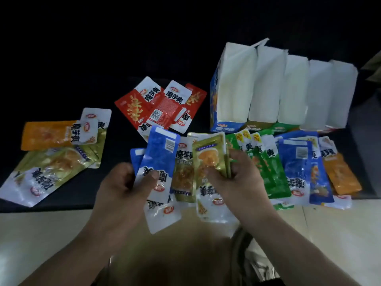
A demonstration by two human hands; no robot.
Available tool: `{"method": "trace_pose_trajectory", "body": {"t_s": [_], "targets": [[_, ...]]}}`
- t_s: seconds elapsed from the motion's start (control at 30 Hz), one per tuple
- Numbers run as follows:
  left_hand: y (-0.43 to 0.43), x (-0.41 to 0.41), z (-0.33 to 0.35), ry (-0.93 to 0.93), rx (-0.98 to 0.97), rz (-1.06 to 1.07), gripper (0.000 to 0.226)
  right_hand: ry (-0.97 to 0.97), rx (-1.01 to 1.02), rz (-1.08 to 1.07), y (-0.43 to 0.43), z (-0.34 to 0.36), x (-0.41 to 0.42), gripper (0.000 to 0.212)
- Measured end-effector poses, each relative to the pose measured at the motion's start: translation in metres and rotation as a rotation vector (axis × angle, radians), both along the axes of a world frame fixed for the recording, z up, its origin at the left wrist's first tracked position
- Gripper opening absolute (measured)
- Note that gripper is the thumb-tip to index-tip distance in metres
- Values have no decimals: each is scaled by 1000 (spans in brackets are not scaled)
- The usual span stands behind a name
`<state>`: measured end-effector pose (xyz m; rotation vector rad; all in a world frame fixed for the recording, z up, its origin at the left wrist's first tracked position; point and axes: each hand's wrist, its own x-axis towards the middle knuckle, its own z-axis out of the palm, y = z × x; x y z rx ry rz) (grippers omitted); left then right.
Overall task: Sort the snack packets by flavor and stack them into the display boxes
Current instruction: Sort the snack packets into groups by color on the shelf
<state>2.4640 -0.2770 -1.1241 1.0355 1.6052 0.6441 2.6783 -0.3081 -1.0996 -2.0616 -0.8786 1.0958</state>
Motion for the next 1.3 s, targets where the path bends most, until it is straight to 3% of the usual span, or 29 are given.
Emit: {"method": "trace_pose_trajectory", "body": {"t_s": [0.17,0.3,0.4,0.47,0.57,0.7,0.77,0.83,0.93,1.0,1.07,1.2,1.3], "targets": [[4,3,2,14,42,62,21,-16,23,-53,13,-15,15,42],[4,-6,-1,15,51,108,22,29,65,38,29,-15,-14,40],[4,-18,-2,-3,46,137,20,-42,46,135,42,-20,-36,44],[4,-28,-3,-19,38,168,16,-247,-93,270,49,-22,-45,54],[2,-41,-5,-21,42,194,14,-697,-269,489,57,-21,-52,89],[-2,-49,-3,-53,48,188,13,-817,-241,520,59,-16,-55,100],[-1,-50,2,-55,68,167,12,-725,-132,491,55,-16,-54,88],[2,-46,7,-119,64,132,12,-428,24,360,49,-10,-55,61],[2,-31,16,-307,20,72,18,135,-48,229,41,13,-59,33],[-1,-17,21,-389,-7,13,17,309,-28,266,32,20,-63,20],[0,0,27,-382,-21,-129,18,294,0,235,25,21,-54,21],[6,31,26,-78,144,-528,28,215,-1,110,22,21,-16,25],[13,58,30,198,253,-695,33,103,52,70,16,24,11,30]]}}
